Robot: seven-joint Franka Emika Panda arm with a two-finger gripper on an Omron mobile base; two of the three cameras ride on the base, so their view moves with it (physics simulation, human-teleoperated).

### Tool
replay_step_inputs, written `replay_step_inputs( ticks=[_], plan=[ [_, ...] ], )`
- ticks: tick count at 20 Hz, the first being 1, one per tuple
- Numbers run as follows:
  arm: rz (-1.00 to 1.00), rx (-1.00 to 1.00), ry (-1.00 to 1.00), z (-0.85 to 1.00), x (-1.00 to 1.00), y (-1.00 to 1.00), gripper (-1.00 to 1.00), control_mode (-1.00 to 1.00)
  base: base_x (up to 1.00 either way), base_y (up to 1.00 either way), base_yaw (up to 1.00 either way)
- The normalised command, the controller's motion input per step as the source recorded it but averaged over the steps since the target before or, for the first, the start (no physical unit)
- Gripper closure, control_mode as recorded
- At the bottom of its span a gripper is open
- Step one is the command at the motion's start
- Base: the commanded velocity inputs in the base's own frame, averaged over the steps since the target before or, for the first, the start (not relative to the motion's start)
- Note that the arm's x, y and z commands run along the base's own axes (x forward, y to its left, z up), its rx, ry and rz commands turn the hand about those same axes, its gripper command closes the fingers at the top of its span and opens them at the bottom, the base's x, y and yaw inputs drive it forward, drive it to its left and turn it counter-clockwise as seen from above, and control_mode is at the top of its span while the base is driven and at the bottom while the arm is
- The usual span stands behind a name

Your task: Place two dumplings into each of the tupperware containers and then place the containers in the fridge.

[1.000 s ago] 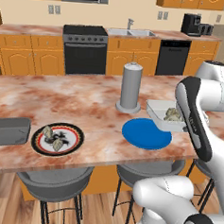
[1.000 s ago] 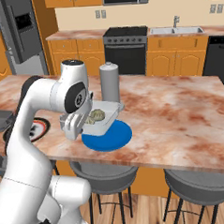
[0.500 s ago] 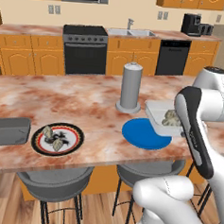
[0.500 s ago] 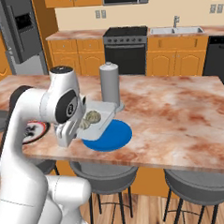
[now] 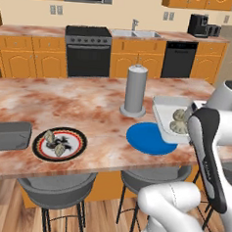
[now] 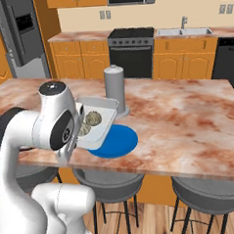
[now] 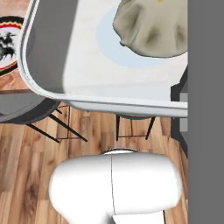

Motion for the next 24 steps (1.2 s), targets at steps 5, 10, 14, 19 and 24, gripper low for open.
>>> replay_step_inputs(
  ticks=[5, 10, 14, 19, 24],
  plan=[
    [0.0, 0.0, -0.02, 0.17, -0.01, 0.1, 1.0, -1.0, 0.0, 0.0, 0.0],
    [0.0, 0.0, 0.01, 0.21, 0.0, 0.08, 1.0, -1.0, 0.0, 0.0, 0.0],
    [0.0, 0.0, 0.0, 0.1, -0.03, 0.0, 1.0, -1.0, 0.0, 0.0, 0.0],
    [0.0, 0.0, 0.0, 0.03, -0.04, 0.0, 1.0, 1.0, -0.28, 0.03, 0.0],
    [0.0, 0.0, 0.0, 0.0, 0.0, 0.0, 1.0, 1.0, -0.98, 0.8, 0.0]
  ],
)
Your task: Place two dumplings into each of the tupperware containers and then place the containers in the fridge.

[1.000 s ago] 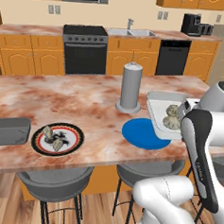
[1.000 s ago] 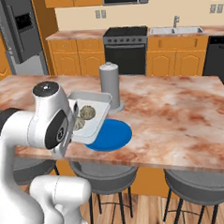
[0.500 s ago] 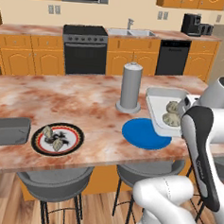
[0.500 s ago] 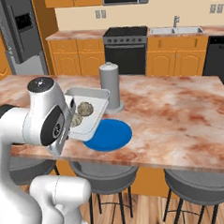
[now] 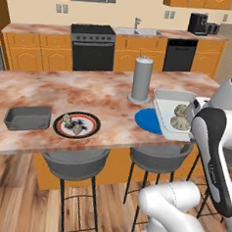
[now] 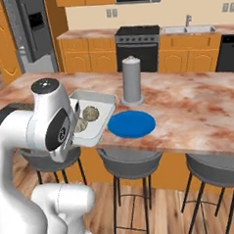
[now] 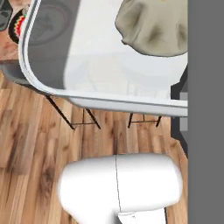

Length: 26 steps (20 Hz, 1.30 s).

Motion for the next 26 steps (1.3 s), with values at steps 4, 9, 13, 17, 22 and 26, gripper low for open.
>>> replay_step_inputs(
  ticks=[4, 9, 13, 17, 22, 26],
  plan=[
    [0.0, 0.0, 0.0, 0.0, 0.0, 0.0, 1.0, 1.0, -0.71, 1.0, 0.01],
    [0.0, 0.0, 0.0, 0.0, 0.0, 0.0, 1.0, 1.0, -0.18, 1.0, 0.03],
    [0.0, 0.0, 0.0, 0.0, 0.0, 0.0, 1.0, 1.0, 0.0, 1.0, 0.0],
    [0.0, 0.0, 0.0, 0.0, 0.0, 0.0, 1.0, 1.0, 0.0, 1.0, 0.02],
    [0.0, 0.0, 0.0, 0.0, 0.0, 0.0, 1.0, 1.0, 0.0, 1.0, 0.01],
    [0.0, 0.0, 0.0, 0.0, 0.0, 0.0, 1.0, 1.0, 0.0, 1.0, 0.0]
  ],
)
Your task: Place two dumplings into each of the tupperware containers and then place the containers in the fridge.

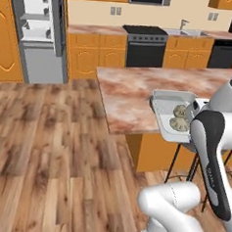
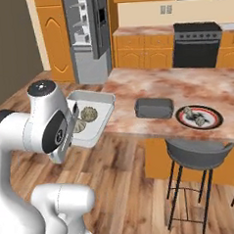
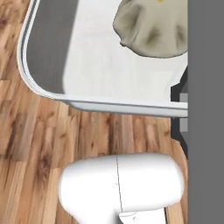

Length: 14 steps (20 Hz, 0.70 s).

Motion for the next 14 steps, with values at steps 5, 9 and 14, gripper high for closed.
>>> replay_step_inputs(
  ticks=[5, 9, 14],
  plan=[
    [0.0, 0.0, 0.0, 0.0, 0.0, 0.0, 1.0, 1.0, 0.23, 1.0, 0.0],
    [0.0, 0.0, 0.0, 0.0, 0.0, 0.0, 1.0, 1.0, 0.63, 1.0, 0.0],
    [0.0, 0.0, 0.0, 0.0, 0.0, 0.0, 1.0, 1.0, 0.97, 1.0, 0.0]
  ],
)
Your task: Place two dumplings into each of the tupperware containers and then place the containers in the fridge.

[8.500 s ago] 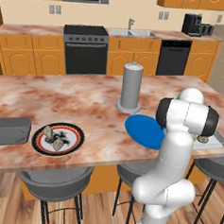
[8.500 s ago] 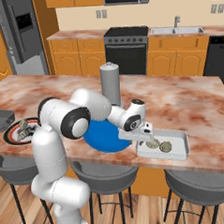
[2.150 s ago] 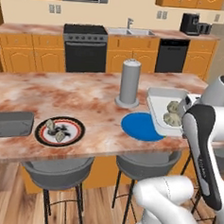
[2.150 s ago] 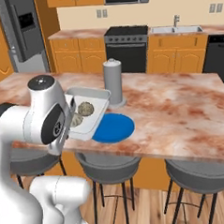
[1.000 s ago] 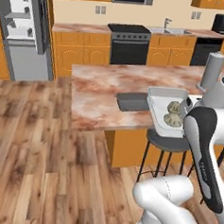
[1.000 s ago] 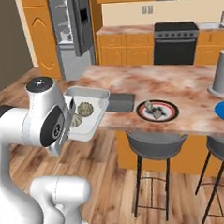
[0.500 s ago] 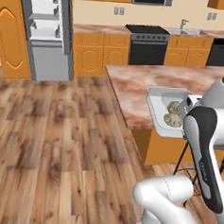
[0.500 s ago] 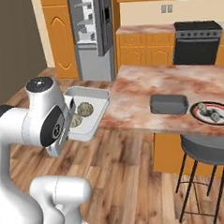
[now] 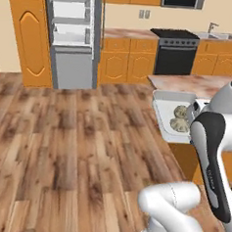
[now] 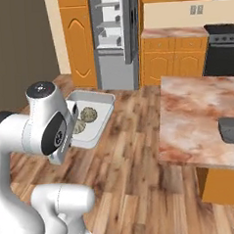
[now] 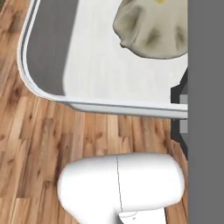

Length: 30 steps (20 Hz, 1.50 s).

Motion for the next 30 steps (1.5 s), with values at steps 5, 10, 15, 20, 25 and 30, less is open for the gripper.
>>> replay_step_inputs(
  ticks=[5, 10, 15, 20, 25, 30],
  plan=[
    [0.0, 0.0, 0.0, 0.0, 0.0, 0.0, 1.0, 1.0, 1.0, 1.0, 0.0],
    [0.0, 0.0, 0.0, 0.0, 0.0, 0.0, 1.0, 1.0, 1.0, 1.0, 0.0],
    [0.0, 0.0, 0.0, 0.0, 0.0, 0.0, 1.0, 1.0, 1.0, 1.0, 0.0],
    [0.0, 0.0, 0.0, 0.0, 0.0, 0.0, 1.0, 1.0, 1.0, 0.69, 0.0],
    [0.0, 0.0, 0.0, 0.0, 0.0, 0.0, 1.0, 1.0, 1.0, 0.27, 0.0],
    [0.0, 0.0, 0.0, 0.0, 0.0, 0.0, 1.0, 1.0, 1.0, 0.0, 0.0]
  ],
)
